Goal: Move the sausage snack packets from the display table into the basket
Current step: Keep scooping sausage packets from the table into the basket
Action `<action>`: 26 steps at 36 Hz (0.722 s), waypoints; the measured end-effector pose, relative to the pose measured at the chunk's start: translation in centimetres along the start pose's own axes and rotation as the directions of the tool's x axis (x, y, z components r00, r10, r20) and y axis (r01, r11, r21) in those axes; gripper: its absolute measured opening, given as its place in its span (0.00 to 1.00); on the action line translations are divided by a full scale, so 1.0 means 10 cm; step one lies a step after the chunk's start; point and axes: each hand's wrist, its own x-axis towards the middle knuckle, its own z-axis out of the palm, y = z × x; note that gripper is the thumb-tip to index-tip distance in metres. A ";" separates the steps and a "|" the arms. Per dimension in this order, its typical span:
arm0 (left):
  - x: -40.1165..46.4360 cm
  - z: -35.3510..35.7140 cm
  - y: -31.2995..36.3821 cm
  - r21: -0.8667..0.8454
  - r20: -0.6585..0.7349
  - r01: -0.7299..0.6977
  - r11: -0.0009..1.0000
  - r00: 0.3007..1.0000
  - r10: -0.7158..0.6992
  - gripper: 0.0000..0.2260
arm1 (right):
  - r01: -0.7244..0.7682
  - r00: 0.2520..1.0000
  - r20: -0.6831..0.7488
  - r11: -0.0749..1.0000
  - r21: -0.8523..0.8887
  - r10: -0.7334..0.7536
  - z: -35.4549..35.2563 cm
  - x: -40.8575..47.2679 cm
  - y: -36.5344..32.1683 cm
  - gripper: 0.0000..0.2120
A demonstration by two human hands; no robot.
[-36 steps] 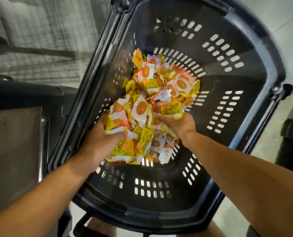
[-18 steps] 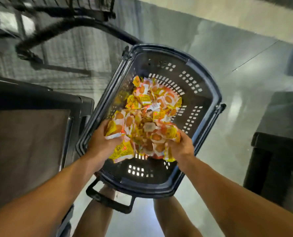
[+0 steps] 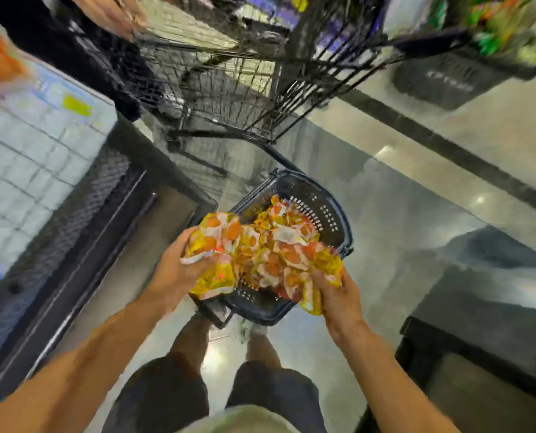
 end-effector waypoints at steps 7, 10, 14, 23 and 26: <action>-1.01 -0.25 0.14 -0.253 -0.161 0.009 0.968 0.986 -0.051 0.20 | 0.060 0.984 0.170 0.997 -0.057 -0.050 -0.04 -0.88 -0.39 0.19; -1.39 -0.41 0.09 -0.341 -0.195 -0.013 0.940 0.979 -0.057 0.20 | 0.110 0.970 0.228 0.987 -0.117 -0.082 0.00 -1.15 -0.41 0.19; -1.88 -0.65 -0.02 -0.409 -0.309 -0.063 0.910 0.948 -0.074 0.20 | 0.146 0.955 0.283 0.973 -0.177 -0.092 0.11 -1.45 -0.35 0.18; -2.99 -1.40 -0.55 -0.563 -0.451 -0.222 0.796 0.890 -0.071 0.23 | 0.291 0.874 0.466 0.917 -0.274 -0.138 0.69 -2.27 0.01 0.19; -3.40 -1.67 -0.81 -0.598 -0.535 -0.285 0.750 0.838 -0.109 0.24 | 0.317 0.840 0.531 0.895 -0.315 -0.111 0.94 -2.61 0.23 0.20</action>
